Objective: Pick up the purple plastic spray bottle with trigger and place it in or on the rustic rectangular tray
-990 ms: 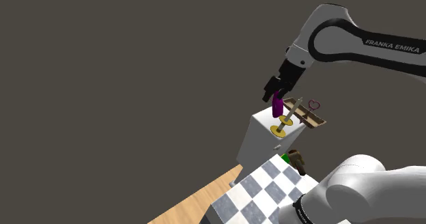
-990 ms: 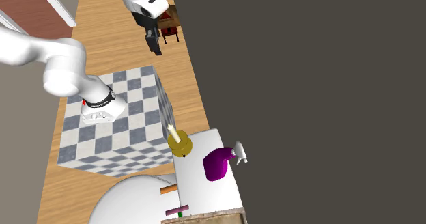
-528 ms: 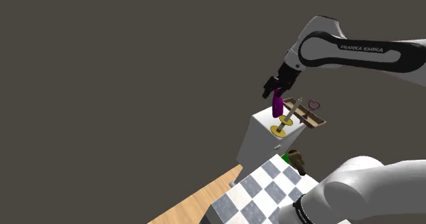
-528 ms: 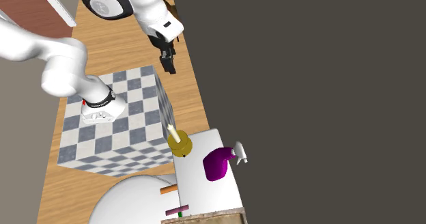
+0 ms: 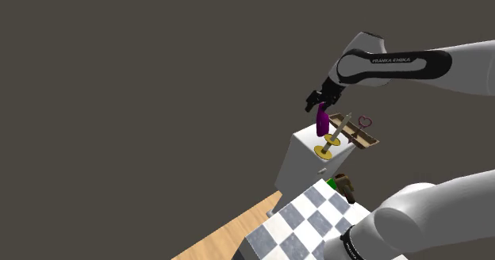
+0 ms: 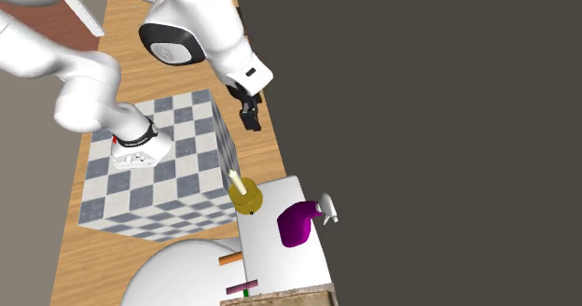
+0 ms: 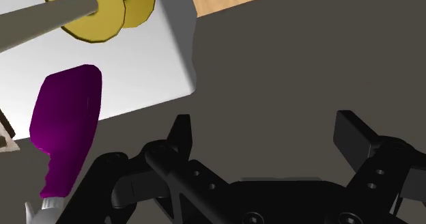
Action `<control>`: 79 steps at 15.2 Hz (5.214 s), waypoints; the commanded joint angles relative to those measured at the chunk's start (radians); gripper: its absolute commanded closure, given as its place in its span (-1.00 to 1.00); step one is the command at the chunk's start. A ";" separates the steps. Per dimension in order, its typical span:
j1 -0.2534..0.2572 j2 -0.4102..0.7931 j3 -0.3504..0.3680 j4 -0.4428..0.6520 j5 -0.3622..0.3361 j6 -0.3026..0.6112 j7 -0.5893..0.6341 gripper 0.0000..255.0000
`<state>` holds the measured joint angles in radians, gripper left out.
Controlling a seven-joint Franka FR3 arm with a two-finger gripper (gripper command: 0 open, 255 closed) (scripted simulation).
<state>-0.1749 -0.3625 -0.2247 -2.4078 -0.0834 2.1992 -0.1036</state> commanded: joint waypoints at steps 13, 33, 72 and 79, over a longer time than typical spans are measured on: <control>-0.081 0.401 -0.160 0.253 0.127 0.265 -0.184 -1.00; -0.194 0.704 -0.150 0.472 0.338 0.385 -0.341 -1.00; -0.216 0.603 -0.210 0.670 0.274 0.089 -0.343 1.00; -0.359 0.710 -0.230 0.849 0.379 -0.011 -0.518 1.00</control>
<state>-0.5116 0.3314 -0.4523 -1.5841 0.2791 2.2021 -0.5942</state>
